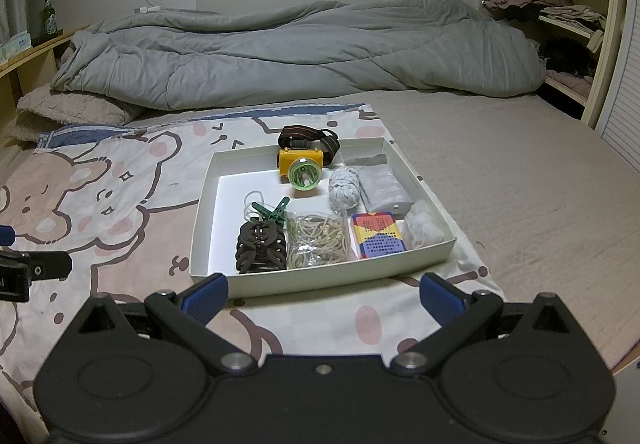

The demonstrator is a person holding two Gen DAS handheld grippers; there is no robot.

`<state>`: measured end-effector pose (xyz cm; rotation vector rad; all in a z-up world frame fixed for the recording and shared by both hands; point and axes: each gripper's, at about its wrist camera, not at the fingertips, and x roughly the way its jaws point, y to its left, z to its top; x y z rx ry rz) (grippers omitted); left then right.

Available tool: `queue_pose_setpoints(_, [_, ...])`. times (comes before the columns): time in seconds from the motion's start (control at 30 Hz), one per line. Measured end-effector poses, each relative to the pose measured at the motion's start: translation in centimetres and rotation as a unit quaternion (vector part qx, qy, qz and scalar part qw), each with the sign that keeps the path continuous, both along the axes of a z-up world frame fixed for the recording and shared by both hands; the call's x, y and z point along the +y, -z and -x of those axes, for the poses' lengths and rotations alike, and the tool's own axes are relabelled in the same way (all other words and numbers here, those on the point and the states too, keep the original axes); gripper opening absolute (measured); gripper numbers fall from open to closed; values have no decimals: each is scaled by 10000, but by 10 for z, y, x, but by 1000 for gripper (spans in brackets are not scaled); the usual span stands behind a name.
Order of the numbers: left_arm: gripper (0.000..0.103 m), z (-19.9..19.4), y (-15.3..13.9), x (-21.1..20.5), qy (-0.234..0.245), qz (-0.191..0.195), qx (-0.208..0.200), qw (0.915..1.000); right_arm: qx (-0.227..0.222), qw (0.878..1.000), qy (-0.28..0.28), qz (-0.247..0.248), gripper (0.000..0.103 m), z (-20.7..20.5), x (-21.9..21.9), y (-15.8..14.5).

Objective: Organize objects

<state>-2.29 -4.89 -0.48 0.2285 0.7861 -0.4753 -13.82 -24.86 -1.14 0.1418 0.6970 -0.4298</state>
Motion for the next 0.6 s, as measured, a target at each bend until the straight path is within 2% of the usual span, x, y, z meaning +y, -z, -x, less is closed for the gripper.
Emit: queue_pose_setpoints(0.6, [103,2,2,-1,23,-35,-6,10000,18,10000,-3,-10,103,0,0,2])
